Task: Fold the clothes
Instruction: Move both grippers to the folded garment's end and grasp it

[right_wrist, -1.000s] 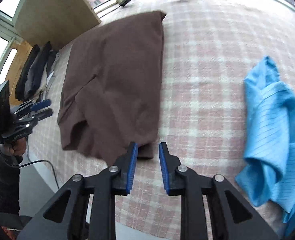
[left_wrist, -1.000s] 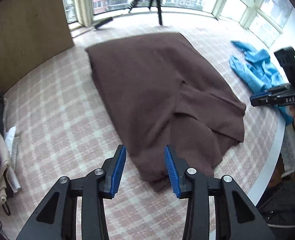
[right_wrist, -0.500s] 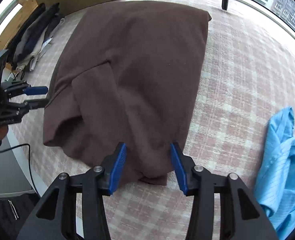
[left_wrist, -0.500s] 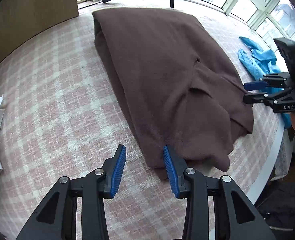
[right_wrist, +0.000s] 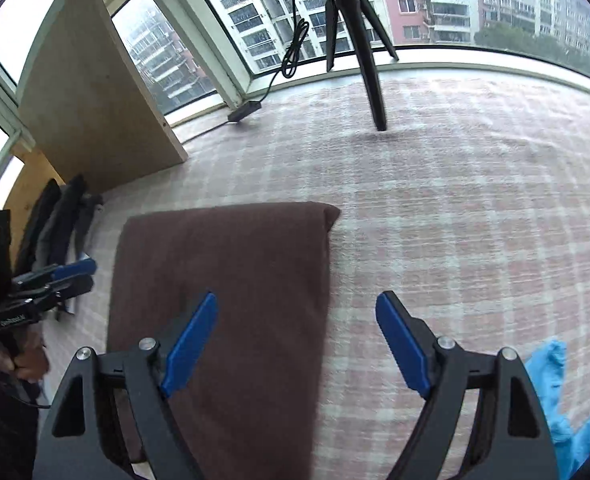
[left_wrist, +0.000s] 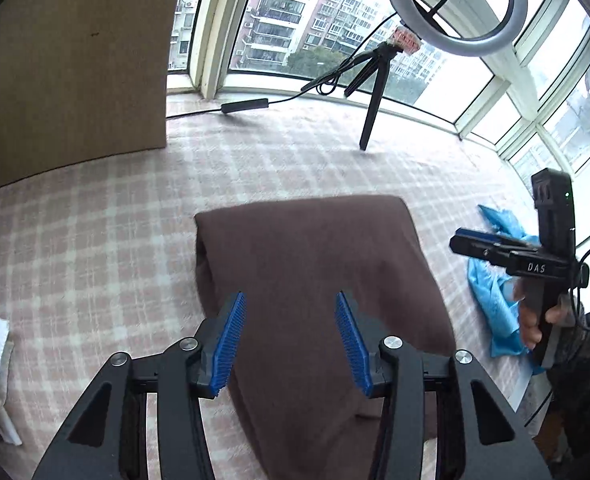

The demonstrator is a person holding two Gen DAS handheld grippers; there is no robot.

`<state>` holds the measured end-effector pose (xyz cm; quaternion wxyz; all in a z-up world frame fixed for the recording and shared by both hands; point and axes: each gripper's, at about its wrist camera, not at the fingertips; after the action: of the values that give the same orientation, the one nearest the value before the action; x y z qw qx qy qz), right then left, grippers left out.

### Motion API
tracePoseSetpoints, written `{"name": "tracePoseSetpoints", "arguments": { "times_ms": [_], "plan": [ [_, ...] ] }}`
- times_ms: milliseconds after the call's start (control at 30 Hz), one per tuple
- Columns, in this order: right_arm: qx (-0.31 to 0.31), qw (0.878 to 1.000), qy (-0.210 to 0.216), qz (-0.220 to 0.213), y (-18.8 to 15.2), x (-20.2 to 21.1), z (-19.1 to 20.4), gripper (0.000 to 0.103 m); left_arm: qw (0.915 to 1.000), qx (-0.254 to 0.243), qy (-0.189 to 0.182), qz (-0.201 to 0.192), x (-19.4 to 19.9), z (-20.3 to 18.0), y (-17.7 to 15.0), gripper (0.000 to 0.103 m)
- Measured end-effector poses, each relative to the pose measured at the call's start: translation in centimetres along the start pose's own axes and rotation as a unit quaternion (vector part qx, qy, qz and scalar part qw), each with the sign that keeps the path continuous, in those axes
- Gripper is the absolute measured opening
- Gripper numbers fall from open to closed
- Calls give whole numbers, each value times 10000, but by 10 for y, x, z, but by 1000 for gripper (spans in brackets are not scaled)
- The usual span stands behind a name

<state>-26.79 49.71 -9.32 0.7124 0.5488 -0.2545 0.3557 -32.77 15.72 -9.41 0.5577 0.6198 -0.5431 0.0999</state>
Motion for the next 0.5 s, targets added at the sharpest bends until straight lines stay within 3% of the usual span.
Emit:
{"name": "tracePoseSetpoints", "arguments": {
  "times_ms": [167,267,333,400,500],
  "plan": [
    [16,9988,483,-40,16,-27,28,81,9999,6,87,56,-43,15,25,45],
    [223,9988,403,177,21,-53,34,81,9987,15,365,355,-78,34,28,46],
    [225,9979,243,564,19,-86,32,81,9973,-60,496,534,-99,44,22,55],
    [250,9958,138,865,14,-111,31,83,9975,-143,517,470,-99,46,22,65],
    [364,9965,184,727,17,-95,31,83,9979,133,435,468,-79,57,26,62]
  ]
}}
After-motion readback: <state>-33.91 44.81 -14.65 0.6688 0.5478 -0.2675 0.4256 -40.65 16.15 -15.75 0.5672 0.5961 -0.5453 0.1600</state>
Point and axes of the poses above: each gripper's, at about its wrist camera, not at the fingertips, and x roughly against the way its jaws point, z to its left, y to its top, and after that the axes turned 7 degrees about -z, right-handed
